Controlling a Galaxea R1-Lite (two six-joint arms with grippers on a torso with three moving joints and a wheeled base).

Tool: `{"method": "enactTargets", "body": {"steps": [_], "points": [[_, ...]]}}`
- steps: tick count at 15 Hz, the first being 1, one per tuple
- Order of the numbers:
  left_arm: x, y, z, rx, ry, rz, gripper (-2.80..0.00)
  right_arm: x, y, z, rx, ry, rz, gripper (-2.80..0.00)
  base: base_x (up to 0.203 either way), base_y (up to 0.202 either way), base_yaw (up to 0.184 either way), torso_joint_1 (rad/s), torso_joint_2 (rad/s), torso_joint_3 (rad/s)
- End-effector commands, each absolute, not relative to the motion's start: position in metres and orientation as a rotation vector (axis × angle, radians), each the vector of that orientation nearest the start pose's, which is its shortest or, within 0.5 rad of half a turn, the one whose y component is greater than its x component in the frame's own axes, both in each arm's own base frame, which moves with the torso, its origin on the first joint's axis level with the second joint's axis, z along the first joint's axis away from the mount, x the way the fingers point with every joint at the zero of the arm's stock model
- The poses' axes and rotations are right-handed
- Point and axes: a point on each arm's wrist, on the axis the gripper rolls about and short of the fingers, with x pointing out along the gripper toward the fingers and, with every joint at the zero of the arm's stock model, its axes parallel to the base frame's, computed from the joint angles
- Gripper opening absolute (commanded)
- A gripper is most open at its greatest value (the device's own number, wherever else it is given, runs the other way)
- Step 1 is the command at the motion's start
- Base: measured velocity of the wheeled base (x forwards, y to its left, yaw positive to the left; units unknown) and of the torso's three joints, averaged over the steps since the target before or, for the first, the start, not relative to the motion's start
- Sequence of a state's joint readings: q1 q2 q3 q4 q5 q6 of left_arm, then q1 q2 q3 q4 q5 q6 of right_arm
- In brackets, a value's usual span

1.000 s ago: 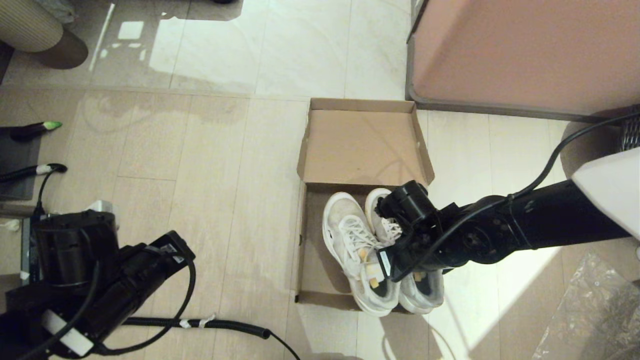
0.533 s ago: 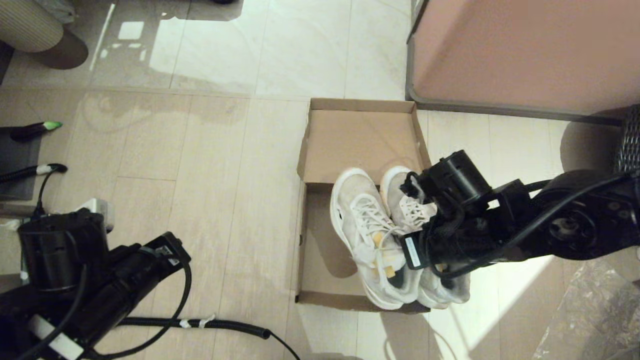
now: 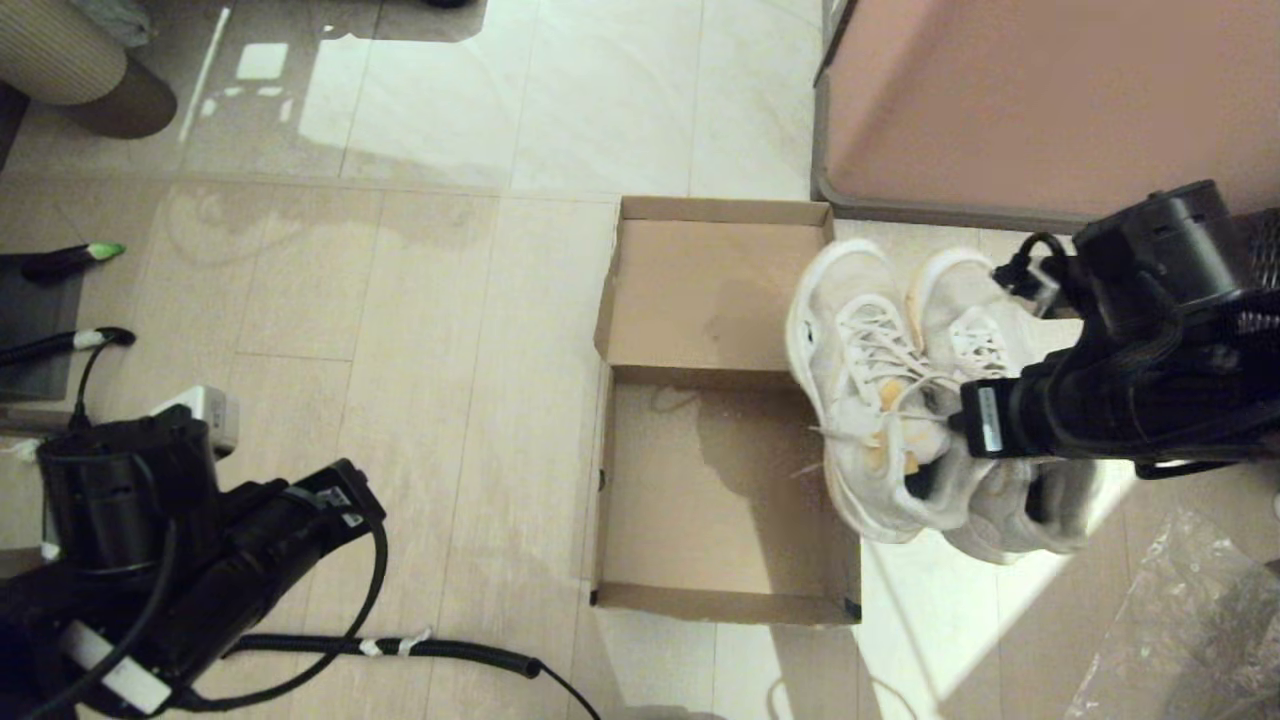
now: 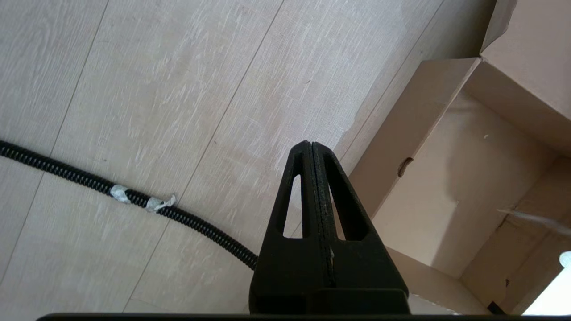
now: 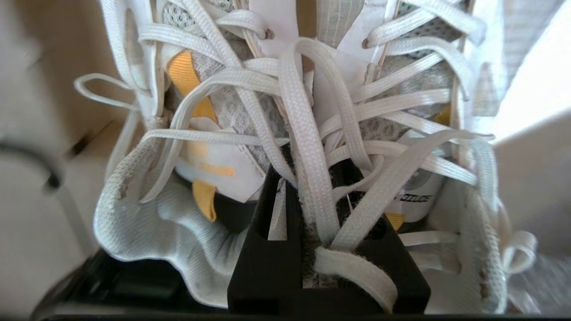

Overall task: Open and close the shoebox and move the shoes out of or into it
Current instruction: Put the shoes out of the shoe box

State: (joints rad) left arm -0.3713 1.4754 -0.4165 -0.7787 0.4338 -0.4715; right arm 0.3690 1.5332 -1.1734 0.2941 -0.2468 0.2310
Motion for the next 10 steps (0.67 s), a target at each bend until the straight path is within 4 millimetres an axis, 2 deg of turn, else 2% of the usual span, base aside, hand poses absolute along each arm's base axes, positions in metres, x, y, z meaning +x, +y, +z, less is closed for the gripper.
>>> {"method": "enactTargets", "body": {"steps": [1,3,6,10], "points": [[0.214,-0.074,0.156,-0.361,0.234,0.119,-2.8,0.243,0.051,0.256,0.075,0.597,-0.066,-2.8,0.0,0.0,0.0,0.0,0.0,0.0],[0.215,-0.075,0.157,-0.362,0.231,0.114,-2.8,0.251,0.027,0.252,0.11,0.616,-0.129,-2.8,0.0,0.0,0.0,0.0,0.0,0.0],[0.212,-0.074,0.157,-0.361,0.231,0.12,-2.8,0.275,-0.006,0.229,0.161,0.696,-0.217,-2.8,0.0,0.0,0.0,0.0,0.0,0.0],[0.216,-0.075,0.153,-0.354,0.248,0.121,-2.8,0.316,-0.04,0.185,0.212,0.761,-0.29,-2.8,0.0,0.0,0.0,0.0,0.0,0.0]]}}
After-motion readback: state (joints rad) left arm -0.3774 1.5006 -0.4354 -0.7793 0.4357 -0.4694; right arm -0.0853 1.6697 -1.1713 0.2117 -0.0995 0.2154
